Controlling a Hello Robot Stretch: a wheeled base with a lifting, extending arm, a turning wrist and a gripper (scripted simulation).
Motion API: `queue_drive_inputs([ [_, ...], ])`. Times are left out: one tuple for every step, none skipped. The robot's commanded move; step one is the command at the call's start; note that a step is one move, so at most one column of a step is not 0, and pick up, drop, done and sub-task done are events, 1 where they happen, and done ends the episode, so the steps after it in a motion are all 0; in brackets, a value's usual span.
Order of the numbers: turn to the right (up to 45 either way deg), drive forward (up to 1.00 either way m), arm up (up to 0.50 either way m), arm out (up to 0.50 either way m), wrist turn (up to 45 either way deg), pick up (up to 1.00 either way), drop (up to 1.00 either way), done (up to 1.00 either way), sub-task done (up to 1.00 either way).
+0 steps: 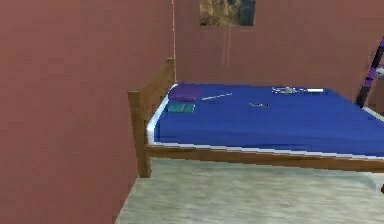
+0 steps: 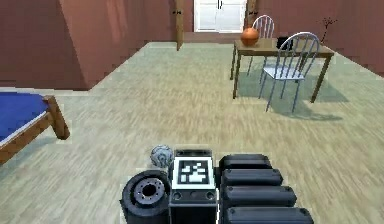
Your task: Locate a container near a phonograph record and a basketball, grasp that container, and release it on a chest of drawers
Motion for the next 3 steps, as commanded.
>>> queue_drive_inputs([
  [-45.0, 0.00, 0.00, 0.00, 0.0, 0.00, 0.00, 0.00, 0.00],
  [-45.0, 0.00, 0.00, 0.00, 0.0, 0.00, 0.00, 0.00, 0.00],
  [-39.0, 0.00, 0.00, 0.00, 0.0, 0.00, 0.00, 0.00, 0.00],
])
